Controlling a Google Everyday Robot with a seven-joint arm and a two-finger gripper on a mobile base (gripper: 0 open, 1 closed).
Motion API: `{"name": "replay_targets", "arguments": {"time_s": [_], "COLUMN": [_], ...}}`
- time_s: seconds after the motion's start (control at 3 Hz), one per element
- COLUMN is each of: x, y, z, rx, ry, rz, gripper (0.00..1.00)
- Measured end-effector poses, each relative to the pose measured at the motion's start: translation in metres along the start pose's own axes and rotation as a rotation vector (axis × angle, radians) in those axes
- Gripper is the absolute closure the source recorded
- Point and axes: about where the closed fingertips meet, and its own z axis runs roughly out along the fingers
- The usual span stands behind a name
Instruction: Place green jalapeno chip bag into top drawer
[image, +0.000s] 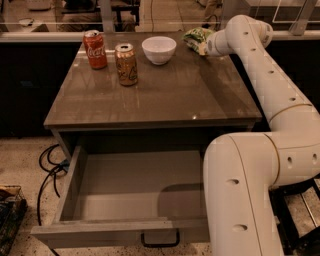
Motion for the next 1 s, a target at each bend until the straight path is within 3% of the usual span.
{"name": "replay_targets", "arguments": {"time_s": [0.33, 0.67, 1.0], "x": [0.003, 0.001, -0.021], "y": [0.002, 0.003, -0.010], "z": [0.004, 0.003, -0.018], "rx": [-0.004, 0.000, 0.049], "ry": [0.005, 0.009, -0.015], "rz": [0.000, -0.009, -0.050], "gripper": [1.00, 1.00, 1.00]}}
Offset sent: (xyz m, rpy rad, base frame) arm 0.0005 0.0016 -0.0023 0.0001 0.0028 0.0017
